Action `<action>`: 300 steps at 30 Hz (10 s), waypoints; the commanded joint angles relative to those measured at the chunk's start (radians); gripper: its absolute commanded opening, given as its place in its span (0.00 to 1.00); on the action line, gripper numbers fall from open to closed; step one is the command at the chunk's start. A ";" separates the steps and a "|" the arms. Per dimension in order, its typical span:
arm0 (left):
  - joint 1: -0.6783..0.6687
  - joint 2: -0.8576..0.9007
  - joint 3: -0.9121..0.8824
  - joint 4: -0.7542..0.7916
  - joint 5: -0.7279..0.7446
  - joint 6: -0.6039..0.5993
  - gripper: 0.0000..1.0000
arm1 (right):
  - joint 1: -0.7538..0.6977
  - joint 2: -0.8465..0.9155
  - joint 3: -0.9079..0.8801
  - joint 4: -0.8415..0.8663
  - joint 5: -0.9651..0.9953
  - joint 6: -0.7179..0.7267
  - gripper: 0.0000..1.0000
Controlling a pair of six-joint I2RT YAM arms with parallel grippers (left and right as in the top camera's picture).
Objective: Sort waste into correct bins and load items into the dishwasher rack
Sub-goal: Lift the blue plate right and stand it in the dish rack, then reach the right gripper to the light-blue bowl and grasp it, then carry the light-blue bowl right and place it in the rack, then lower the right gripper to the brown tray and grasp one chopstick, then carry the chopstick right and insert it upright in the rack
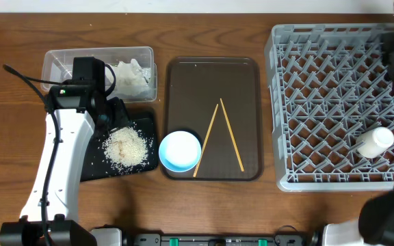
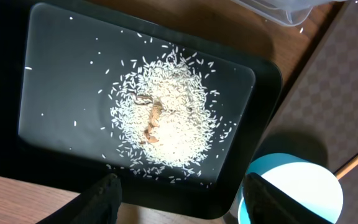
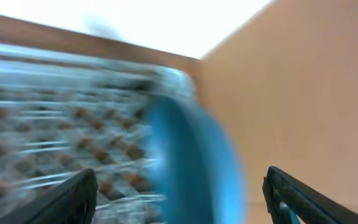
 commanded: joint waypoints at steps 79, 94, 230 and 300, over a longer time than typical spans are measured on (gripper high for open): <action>0.005 -0.012 -0.035 -0.010 -0.005 -0.010 0.72 | 0.395 0.038 -0.151 0.310 0.574 0.051 0.01; 0.005 -0.012 -0.035 -0.011 -0.005 -0.010 0.72 | 0.191 0.261 -0.151 0.603 0.588 -0.397 0.01; 0.005 -0.011 -0.035 -0.013 -0.004 -0.010 0.72 | 0.835 0.238 -0.422 -0.208 -0.285 0.742 0.43; 0.005 -0.011 -0.035 -0.007 -0.004 -0.010 0.72 | 0.378 0.018 -0.356 -0.396 -0.314 0.617 0.03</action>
